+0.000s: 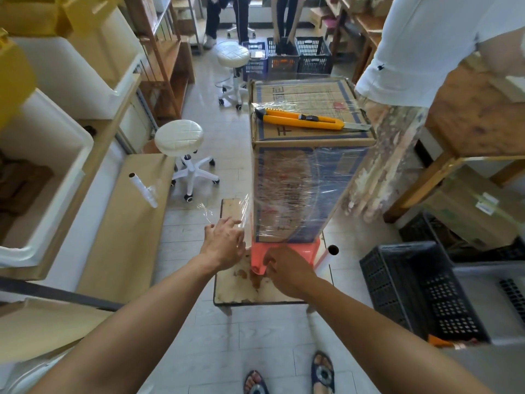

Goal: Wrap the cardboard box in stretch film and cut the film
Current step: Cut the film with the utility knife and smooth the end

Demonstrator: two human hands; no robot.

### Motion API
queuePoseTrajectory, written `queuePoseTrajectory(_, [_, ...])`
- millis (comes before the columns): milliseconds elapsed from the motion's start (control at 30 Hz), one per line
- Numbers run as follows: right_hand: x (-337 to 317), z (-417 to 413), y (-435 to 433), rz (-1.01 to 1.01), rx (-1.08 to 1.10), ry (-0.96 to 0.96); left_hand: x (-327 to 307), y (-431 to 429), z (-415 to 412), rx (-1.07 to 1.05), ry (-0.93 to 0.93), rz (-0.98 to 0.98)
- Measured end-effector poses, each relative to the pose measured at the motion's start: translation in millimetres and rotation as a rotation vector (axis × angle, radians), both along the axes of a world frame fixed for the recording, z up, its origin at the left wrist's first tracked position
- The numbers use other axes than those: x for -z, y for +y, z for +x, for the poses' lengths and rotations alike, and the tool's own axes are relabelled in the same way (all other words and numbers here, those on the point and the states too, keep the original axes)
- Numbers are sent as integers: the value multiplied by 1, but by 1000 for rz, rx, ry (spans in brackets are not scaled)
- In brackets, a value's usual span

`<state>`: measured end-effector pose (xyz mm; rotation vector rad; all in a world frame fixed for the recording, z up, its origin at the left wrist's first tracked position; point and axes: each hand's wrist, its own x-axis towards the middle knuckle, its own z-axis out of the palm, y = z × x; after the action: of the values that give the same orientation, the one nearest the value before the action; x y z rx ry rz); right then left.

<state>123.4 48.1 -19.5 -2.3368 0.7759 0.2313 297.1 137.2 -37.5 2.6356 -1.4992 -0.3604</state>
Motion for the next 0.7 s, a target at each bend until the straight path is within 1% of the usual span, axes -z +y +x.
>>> queuePoseTrajectory(67, [0,3,2,11,-2,8,-4,-2,4,18,103,26])
queuePoseTrajectory(133, [-2,6,2,40,16,10,-6,-3,5,-10,266,53])
queuePoseTrajectory(200, [-3,9,0,71,29,20,-7,-2,6,-60,374,31])
queuePoseTrajectory(333, [-6,15,-5,112,61,-3,-15,-2,4,-251,545,-92])
queuePoseTrajectory(433, [-2,18,-1,183,122,-13,-21,-1,-8,-429,751,-162])
queuePoseTrajectory(500, [7,21,2,204,167,-30,-21,-1,-17,-493,832,-201])
queuePoseTrajectory(600, [2,27,11,256,184,-47,-24,-3,-26,-577,924,-275])
queuePoseTrajectory(700, [5,29,15,306,231,-89,-29,-7,-34,-653,1031,-297])
